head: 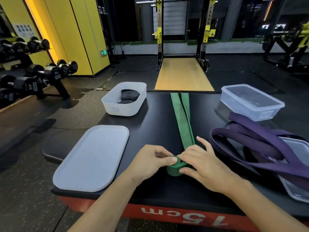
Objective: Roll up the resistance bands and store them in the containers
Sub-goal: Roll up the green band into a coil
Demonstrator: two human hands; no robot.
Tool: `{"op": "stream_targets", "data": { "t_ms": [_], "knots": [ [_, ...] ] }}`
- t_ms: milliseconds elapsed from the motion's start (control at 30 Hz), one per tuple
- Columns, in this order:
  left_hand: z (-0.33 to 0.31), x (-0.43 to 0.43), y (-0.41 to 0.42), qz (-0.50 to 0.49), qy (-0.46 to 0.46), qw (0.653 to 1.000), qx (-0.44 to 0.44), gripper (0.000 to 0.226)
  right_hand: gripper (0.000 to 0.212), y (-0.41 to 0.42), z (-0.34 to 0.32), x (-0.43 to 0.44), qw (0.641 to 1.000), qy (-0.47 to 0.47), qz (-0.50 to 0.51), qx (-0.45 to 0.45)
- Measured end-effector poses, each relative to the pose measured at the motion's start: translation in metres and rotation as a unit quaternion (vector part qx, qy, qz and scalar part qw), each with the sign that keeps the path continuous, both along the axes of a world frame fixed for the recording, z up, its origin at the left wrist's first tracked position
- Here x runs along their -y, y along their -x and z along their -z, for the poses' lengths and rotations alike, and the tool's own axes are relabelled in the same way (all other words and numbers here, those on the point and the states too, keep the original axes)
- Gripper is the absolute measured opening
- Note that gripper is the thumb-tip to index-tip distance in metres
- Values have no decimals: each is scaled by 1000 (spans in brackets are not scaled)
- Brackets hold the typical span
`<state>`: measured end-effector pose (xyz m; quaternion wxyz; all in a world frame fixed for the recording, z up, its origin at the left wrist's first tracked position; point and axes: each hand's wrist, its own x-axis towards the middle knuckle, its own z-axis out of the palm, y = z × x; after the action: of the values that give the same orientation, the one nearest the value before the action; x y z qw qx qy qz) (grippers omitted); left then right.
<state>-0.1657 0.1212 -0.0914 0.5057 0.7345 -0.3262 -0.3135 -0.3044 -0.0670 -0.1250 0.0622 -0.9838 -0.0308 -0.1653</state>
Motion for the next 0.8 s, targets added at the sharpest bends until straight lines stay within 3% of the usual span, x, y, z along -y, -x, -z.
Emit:
{"op": "stream_targets", "data": {
  "t_ms": [200, 400, 533, 800],
  "knots": [
    [17, -3, 9, -23, 37, 994, 102, 17, 33, 1, 10, -1, 994, 25, 9, 104],
    [22, -2, 6, 7, 54, 994, 96, 20, 45, -6, 3, -24, 992, 12, 41, 117],
    [19, -8, -2, 26, 95, 995, 16, 33, 47, -6, 15, -41, 987, -40, 70, 138],
    [20, -9, -6, 20, 104, 994, 19, 21, 43, -6, -1, -8, 997, -79, -18, -1]
  ]
}}
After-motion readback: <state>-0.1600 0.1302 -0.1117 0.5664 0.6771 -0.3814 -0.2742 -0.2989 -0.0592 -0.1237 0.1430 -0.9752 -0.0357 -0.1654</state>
